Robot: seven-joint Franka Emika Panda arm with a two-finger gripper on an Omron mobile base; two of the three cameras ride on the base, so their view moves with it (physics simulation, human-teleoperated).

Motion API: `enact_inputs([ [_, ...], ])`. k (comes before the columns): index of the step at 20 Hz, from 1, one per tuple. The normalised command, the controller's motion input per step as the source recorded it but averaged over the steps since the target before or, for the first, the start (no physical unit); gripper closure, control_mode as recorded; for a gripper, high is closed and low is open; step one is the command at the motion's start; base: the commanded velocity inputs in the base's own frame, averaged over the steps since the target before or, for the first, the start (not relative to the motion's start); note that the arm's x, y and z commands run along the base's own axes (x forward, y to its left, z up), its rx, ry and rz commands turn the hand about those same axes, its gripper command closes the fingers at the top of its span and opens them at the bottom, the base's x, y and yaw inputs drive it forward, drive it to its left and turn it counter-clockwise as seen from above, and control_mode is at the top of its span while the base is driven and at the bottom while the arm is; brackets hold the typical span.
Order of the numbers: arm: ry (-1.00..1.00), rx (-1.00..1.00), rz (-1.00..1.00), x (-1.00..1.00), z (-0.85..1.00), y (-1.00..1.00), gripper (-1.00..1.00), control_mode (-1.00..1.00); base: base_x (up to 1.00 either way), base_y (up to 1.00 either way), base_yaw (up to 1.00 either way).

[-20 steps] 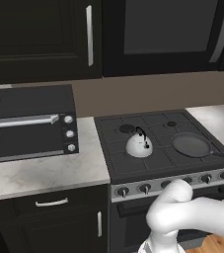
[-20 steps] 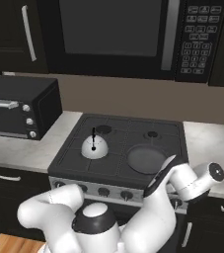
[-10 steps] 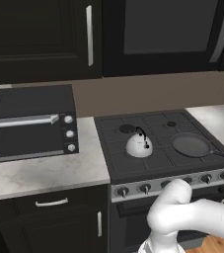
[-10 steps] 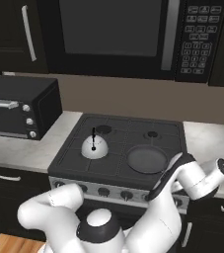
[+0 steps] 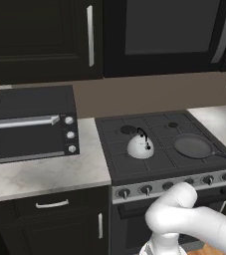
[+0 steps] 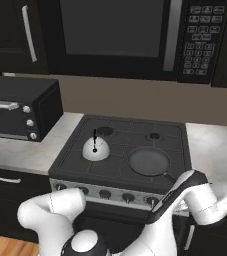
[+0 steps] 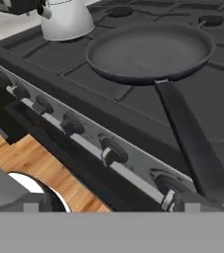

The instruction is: Pick the pan from the cabinet and place it on the stove. Then turn on the stove burner for the pan.

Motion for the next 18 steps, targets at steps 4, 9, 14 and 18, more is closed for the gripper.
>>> enact_inputs([
  [4,-0.17,0.15,0.00,-0.43,-0.12,0.26,-1.00,-1.00,0.00,0.00,0.00],
  [9,-0.22,0.20,-0.11,-0.07,-0.30,0.38,-1.00,-1.00,0.00,0.00,0.00],
  [14,-0.14,0.11,-0.25,0.15,-0.45,0.04,-1.00,-1.00,0.00,0.00,0.00],
  [18,-0.15,0.03,-0.33,0.25,-0.58,-0.01,-1.00,-1.00,0.00,0.00,0.00],
])
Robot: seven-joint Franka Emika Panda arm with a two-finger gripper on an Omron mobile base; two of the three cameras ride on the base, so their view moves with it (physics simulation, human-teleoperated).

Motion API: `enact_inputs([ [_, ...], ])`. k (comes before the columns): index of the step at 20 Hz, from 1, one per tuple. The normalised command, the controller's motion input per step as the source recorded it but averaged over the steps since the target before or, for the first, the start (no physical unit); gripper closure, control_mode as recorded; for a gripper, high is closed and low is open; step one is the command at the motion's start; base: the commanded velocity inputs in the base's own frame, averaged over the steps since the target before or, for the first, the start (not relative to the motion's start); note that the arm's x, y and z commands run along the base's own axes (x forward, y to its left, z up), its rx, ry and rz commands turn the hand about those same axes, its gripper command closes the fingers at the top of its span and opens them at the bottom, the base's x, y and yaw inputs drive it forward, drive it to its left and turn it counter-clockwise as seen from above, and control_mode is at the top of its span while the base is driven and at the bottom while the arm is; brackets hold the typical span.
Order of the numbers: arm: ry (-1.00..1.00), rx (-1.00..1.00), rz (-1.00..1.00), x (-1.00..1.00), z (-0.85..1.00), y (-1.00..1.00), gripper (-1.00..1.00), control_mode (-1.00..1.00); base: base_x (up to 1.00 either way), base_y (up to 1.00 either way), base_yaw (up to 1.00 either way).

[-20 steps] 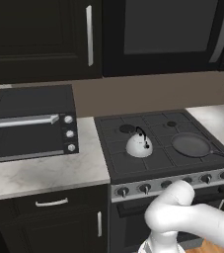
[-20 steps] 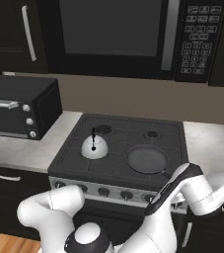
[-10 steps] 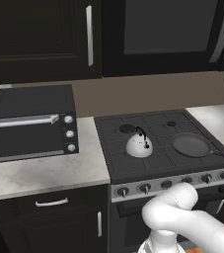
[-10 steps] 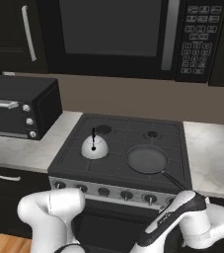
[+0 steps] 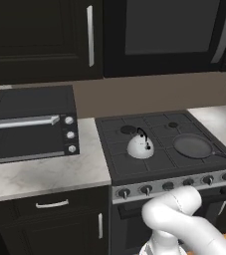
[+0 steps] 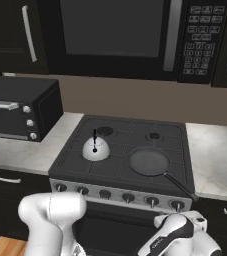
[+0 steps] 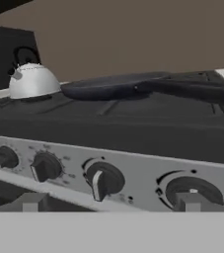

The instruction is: Pick the pan from the cabinet and place it on the stove. Then turn on the stove burner for the pan.

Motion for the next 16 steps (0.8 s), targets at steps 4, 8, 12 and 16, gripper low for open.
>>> enact_inputs([
  [4,-0.14,0.00,-0.28,0.35,-0.37,-0.03,-1.00,-1.00,0.00,0.00,0.00],
  [8,-0.07,0.00,-0.14,0.21,-0.21,-0.29,-1.00,-1.00,0.00,0.00,0.00],
  [12,0.01,-0.04,-0.12,0.13,-0.32,-0.31,-1.00,-1.00,0.00,0.00,0.00],
  [16,-0.03,-0.04,-0.03,0.14,-0.33,-0.42,-1.00,-1.00,0.00,0.00,0.00],
])
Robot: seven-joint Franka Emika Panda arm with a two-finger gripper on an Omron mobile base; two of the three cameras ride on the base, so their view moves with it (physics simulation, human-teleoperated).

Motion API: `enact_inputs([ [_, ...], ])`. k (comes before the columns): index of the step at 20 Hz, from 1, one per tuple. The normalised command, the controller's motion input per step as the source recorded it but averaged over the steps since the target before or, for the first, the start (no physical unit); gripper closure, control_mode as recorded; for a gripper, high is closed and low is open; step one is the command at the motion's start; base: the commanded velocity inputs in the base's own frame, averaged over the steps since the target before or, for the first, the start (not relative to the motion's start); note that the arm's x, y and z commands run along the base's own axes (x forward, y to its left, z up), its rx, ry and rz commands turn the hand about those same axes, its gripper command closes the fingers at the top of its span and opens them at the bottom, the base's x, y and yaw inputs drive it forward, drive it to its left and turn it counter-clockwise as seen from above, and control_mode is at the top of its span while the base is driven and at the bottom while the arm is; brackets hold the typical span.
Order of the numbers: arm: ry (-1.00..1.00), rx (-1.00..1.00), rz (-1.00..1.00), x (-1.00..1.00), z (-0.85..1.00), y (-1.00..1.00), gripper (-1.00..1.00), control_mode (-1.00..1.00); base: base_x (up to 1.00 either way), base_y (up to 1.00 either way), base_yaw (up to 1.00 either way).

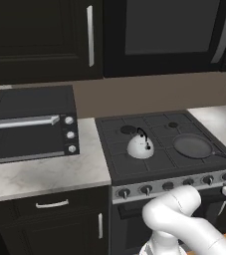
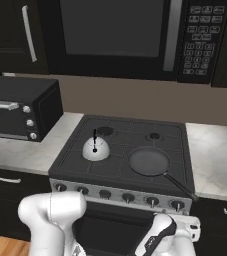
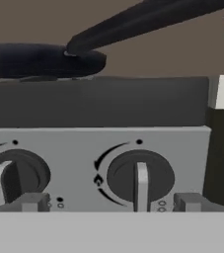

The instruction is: Pick the pan from the cabinet and place it on the stove. Then turn on the stove burner for the pan.

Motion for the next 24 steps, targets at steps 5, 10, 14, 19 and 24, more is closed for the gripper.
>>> enact_inputs([
  [5,-0.13,-0.06,0.00,0.07,-0.22,-0.29,-1.00,-1.00,0.00,0.00,0.00],
  [10,-0.17,-0.03,0.00,0.09,-0.20,-0.06,-1.00,-1.00,0.00,0.00,0.00],
  [14,-0.14,0.00,0.00,0.11,-0.05,0.10,-1.00,-1.00,0.00,0.00,0.00],
  [19,-0.12,0.00,0.00,0.07,0.00,0.02,-1.00,-1.00,0.00,0.00,0.00],
  [24,-0.08,0.00,0.00,0.16,0.00,0.00,-1.00,-1.00,0.00,0.00,0.00],
])
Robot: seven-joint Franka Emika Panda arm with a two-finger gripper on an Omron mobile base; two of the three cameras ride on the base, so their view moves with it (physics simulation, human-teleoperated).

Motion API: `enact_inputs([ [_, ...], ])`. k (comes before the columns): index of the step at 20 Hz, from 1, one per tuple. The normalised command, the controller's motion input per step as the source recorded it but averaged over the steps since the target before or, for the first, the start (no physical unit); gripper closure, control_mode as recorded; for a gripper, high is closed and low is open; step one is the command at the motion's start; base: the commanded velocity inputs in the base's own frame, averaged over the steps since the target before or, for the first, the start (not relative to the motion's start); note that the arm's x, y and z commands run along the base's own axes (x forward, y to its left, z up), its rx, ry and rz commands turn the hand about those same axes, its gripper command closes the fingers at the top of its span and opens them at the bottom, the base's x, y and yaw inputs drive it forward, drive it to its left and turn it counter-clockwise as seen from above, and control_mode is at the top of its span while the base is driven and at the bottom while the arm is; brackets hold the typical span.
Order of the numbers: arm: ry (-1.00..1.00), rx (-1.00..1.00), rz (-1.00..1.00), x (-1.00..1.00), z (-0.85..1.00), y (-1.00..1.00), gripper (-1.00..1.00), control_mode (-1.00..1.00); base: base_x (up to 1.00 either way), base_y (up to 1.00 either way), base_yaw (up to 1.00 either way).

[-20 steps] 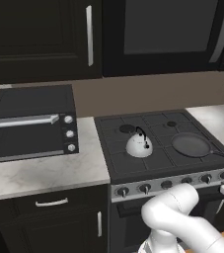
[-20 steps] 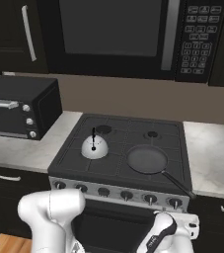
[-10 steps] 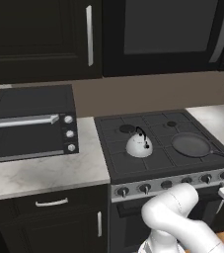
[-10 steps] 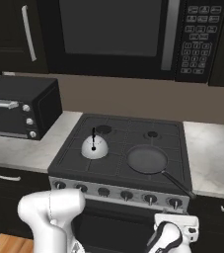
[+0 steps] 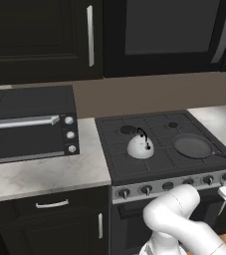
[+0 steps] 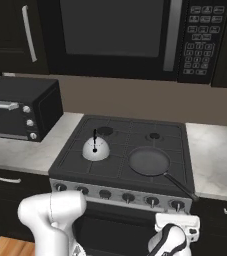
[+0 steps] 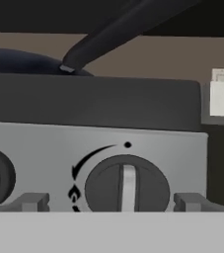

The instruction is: Pick the pan from the cabinet and place it on the stove. Then turn on the stove burner for the pan.

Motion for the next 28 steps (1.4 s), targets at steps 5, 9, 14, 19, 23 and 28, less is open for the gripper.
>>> enact_inputs([
  [5,-0.04,0.00,-0.01,0.19,0.00,-0.01,-1.00,-1.00,0.00,0.00,0.00],
  [9,-0.03,0.00,-0.01,0.13,-0.04,-0.11,-1.00,-1.00,0.00,0.00,0.00],
  [14,-0.02,0.00,0.00,0.04,-0.10,-0.03,-1.00,-1.00,0.00,0.00,0.00],
  [19,-0.01,0.00,0.00,0.08,-0.16,0.00,1.00,-1.00,0.00,0.00,0.00],
  [23,-0.01,0.00,0.00,0.07,-0.06,0.00,1.00,-1.00,0.00,0.00,0.00],
  [28,0.00,-0.07,0.00,0.06,0.00,0.00,1.00,-1.00,0.00,0.00,0.00],
])
